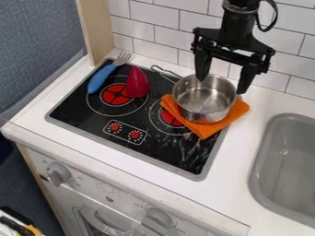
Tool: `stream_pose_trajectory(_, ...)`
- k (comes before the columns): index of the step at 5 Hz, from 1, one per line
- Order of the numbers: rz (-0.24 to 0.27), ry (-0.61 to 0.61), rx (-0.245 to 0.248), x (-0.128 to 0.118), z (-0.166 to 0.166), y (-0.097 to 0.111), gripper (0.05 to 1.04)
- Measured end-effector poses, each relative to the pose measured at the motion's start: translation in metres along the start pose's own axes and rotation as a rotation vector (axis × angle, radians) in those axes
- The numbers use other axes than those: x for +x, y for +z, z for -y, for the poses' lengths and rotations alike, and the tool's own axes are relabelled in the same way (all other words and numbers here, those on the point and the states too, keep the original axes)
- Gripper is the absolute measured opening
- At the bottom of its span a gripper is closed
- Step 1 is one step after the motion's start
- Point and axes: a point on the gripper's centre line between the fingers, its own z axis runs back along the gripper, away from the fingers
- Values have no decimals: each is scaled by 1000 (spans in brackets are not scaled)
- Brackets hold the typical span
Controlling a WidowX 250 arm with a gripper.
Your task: Move red object in the bottom corner on the right of the burner
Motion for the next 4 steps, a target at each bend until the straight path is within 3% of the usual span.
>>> stream_pose_trajectory(1,-33,-5,6,-2,0,-12,1000)
stream_pose_trajectory(2,-46,58,11,-1,-32,-17,1000)
stream_pose_trajectory(4,-23,172,41,6,-120,-11,1000)
